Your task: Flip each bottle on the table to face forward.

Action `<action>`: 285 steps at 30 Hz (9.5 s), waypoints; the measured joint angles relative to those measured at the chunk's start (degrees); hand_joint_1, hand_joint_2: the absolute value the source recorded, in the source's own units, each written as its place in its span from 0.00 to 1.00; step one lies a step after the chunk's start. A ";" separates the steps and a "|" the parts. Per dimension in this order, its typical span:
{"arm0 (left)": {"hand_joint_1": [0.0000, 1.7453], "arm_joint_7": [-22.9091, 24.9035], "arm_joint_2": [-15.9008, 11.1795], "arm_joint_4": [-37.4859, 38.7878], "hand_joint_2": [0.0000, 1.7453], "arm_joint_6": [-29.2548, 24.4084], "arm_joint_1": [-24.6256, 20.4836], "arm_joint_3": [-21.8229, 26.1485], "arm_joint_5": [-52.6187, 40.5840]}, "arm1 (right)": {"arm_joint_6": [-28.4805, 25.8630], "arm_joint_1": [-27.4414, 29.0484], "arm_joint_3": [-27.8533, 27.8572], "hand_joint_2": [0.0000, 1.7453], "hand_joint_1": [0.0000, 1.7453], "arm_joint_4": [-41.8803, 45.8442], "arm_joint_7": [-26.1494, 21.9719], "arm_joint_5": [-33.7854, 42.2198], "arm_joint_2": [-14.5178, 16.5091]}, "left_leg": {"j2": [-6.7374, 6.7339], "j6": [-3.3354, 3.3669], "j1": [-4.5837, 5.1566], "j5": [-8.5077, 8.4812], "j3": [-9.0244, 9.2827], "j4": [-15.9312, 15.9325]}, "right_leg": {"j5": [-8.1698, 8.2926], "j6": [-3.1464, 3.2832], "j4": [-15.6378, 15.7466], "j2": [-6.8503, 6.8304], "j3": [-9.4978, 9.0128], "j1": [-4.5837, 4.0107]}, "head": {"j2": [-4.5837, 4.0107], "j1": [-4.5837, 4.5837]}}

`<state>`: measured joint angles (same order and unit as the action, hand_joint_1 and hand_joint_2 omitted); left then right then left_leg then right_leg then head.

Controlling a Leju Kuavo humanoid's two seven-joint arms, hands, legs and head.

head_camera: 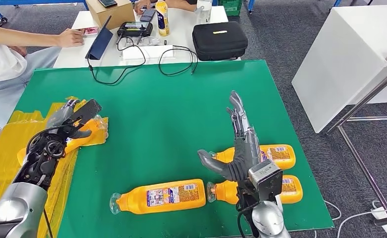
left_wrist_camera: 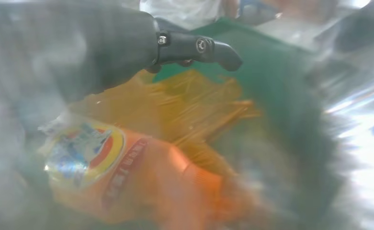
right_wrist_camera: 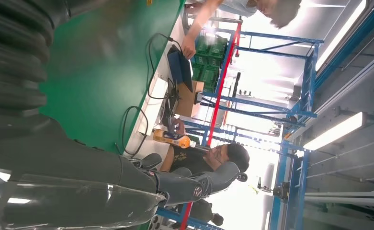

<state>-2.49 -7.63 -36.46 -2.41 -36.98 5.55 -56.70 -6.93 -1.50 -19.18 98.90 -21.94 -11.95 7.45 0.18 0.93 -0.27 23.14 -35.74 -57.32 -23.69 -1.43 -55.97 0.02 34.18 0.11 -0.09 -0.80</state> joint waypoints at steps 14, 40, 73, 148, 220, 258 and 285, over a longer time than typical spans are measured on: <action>0.00 -4.53 1.42 -20.31 1.00 2.45 7.38 -4.19 17.97 | 2.25 1.62 -0.74 1.00 0.00 -0.67 1.92 -11.29 -1.62 | 0.00 0.00 0.02 0.02 -0.02 0.01 | -0.01 -0.01 0.01 0.00 -0.01 0.00 | -0.01 0.00; 0.00 -16.64 9.55 -41.39 1.00 3.75 19.01 -1.35 52.23 | -0.37 -4.92 -18.80 1.00 0.00 -16.75 11.86 -35.91 -7.33 | 0.01 0.00 0.01 0.02 -0.02 0.02 | -0.01 0.00 0.01 -0.01 -0.03 0.00 | -0.01 -0.01; 0.00 -18.03 11.02 -37.66 1.00 1.67 17.52 -1.37 54.51 | 7.33 -14.13 -28.44 1.00 0.00 -33.61 13.25 -34.13 -8.10 | 0.00 0.00 0.01 0.02 -0.01 0.01 | -0.01 0.00 0.01 0.00 -0.02 0.00 | 0.00 -0.01; 0.00 -2.56 8.99 -39.52 1.00 13.82 21.49 -16.57 74.20 | -9.44 -1.49 -1.75 1.00 1.00 -20.55 -4.66 -0.35 2.55 | 0.00 -0.03 -0.01 0.05 0.09 0.02 | -0.04 0.02 0.01 0.00 -0.10 0.00 | -0.01 -0.01; 1.00 -9.88 11.92 -47.56 1.00 2.03 26.03 -19.39 85.30 | -23.76 -14.85 -23.04 1.00 1.00 -37.63 -2.22 -19.97 4.46 | 0.00 -0.03 -0.01 0.05 0.06 0.02 | -0.05 0.03 0.01 0.00 -0.06 -0.01 | -0.01 -0.01; 1.00 -18.12 5.09 -39.77 1.00 -29.29 24.26 -6.99 2.06 | 5.90 1.33 -3.89 1.00 0.00 3.51 -1.77 11.18 -5.18 | -0.02 -0.04 -0.01 0.06 0.07 0.02 | -0.05 0.04 0.02 0.00 -0.05 -0.01 | 0.00 0.01; 1.00 -4.91 -2.84 -10.31 1.00 -28.43 17.68 -7.35 -21.08 | 6.68 4.49 2.44 1.00 0.00 6.12 -0.09 8.56 -6.14 | -0.04 -0.04 -0.01 0.05 0.06 0.02 | -0.04 0.04 0.02 0.02 -0.05 -0.01 | 0.00 -0.01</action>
<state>-7.40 -10.47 -46.77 -30.84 -19.30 -1.80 -77.79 -0.26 2.98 -16.74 105.02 -22.03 -3.39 1.31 0.14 0.89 -0.29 23.19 -35.67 -57.30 -23.74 -1.39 -55.96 0.04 34.13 0.10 -0.09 -0.81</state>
